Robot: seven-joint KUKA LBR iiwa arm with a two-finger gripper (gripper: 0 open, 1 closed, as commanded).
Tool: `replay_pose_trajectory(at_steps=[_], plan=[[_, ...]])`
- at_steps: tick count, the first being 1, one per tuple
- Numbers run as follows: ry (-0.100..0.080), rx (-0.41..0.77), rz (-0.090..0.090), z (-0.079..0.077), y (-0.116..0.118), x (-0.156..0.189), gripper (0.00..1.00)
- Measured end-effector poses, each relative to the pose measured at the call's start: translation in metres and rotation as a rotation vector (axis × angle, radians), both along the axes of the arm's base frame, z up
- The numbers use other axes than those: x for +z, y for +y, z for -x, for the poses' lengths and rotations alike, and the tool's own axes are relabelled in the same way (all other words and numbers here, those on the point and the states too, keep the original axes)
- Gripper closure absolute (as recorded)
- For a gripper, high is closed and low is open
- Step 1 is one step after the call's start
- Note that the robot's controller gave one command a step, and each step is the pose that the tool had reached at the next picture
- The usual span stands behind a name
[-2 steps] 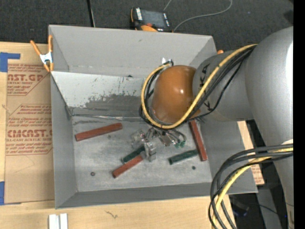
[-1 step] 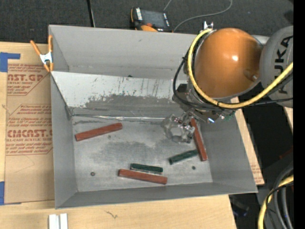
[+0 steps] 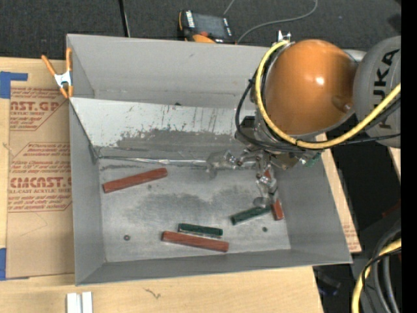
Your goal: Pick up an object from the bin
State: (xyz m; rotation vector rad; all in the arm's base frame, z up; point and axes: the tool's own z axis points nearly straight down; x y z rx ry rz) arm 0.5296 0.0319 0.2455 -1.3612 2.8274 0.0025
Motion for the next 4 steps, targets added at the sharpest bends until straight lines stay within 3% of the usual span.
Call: replay_pose_trajectory(at_steps=[1, 2, 3, 4], plan=[[0.006, 0.475, -0.001, 0.017, -0.005, -0.161, 0.00], [-0.001, 0.562, -0.001, 0.051, 0.060, -0.115, 0.00], [0.005, 0.576, 0.000, 0.045, 0.043, -0.173, 0.00], [0.002, 0.551, 0.005, 0.035, -0.030, -0.163, 0.00]])
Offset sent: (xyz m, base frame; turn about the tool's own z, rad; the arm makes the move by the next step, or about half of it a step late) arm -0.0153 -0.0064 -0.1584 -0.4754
